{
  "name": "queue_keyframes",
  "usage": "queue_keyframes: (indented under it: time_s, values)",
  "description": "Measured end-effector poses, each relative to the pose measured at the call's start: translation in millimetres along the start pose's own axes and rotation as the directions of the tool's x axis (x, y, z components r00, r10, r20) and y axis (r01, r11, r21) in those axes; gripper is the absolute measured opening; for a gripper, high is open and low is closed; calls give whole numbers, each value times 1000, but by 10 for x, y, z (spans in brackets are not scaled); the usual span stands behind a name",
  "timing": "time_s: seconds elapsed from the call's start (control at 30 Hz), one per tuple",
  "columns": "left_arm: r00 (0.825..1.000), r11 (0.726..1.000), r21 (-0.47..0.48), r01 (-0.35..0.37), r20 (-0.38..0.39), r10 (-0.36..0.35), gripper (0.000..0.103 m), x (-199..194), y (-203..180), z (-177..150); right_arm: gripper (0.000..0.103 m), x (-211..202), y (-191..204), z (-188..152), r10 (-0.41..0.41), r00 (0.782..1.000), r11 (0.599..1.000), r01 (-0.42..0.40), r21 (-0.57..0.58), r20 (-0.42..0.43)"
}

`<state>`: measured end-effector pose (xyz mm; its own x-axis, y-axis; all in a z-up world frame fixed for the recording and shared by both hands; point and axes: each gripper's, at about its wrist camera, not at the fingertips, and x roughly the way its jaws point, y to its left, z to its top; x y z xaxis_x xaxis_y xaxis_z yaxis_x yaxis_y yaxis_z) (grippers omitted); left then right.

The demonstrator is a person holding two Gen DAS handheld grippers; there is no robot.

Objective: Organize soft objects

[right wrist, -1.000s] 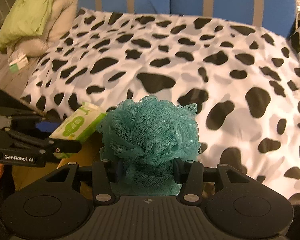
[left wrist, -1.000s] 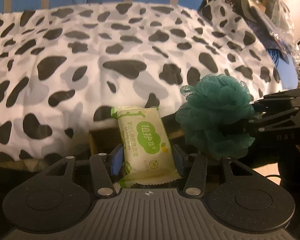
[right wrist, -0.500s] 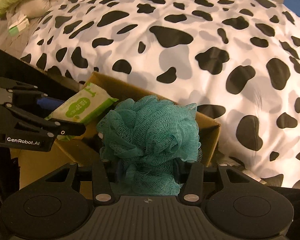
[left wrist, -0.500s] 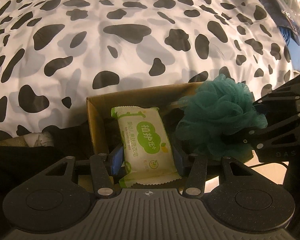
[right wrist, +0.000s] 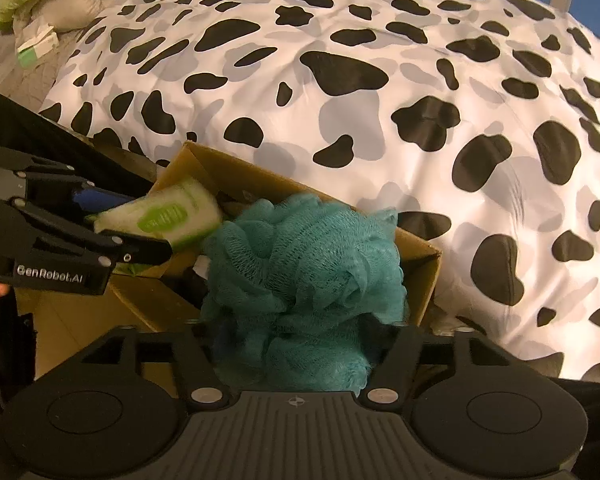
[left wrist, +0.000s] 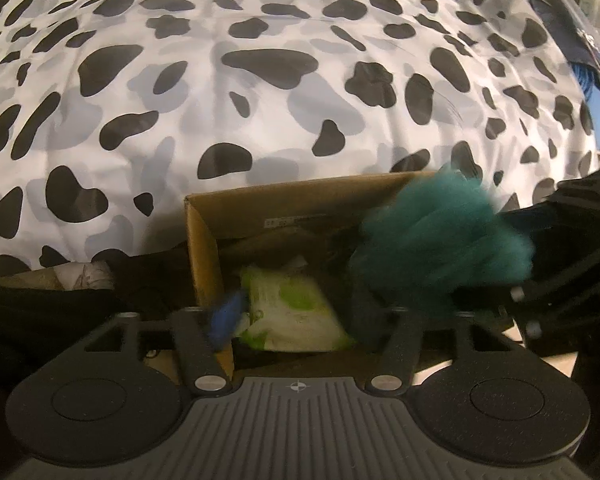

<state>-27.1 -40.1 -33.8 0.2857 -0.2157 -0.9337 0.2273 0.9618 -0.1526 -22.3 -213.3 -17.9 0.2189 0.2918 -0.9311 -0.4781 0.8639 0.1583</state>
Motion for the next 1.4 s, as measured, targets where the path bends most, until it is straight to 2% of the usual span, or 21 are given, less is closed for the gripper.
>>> queue_keyframes:
  time_s: [0.07,0.17,0.33,0.43,0.47,0.6,0.83,1.1,1.27,1.4]
  values:
    - [1000,1000,-9,-7,-7,7,84,11,16,5,94,0,1,4,-6,1000,1000,6,-3,1]
    - [1000,1000,-9,2,-30,-2,84,50,18,14,103,26,-5,11,-19,1000,1000,19,1,-13]
    - [999,1000,-25,19,-33,-19,86,38,44,27,103,39,-35,23,-37,999,999,38,20,-31]
    - [1000,999,-37,10,-20,-11,102,-38,38,47,103,0,-62,41,-51,998,997,53,52,-30]
    - [1000,999,-42,3,-18,-4,103,-72,31,56,103,-25,-72,45,-59,998,996,61,69,-28]
    - [999,998,-51,-47,3,47,103,-269,-36,79,103,-138,-71,26,-97,995,988,100,120,-31]
    - [997,994,-72,-79,-5,79,103,-404,-63,-56,103,-379,-33,-101,-167,985,973,170,154,-36]
    - [993,992,-57,-114,-44,112,103,-314,-87,-182,103,-419,-2,-336,-150,987,972,157,174,-55]
    - [989,989,-63,-133,-80,128,103,-198,-46,-235,103,-355,32,-353,-141,988,973,151,174,-67]
    - [989,990,-58,-131,-73,127,103,-214,-52,-231,103,-332,37,-358,-147,986,973,157,168,-74]
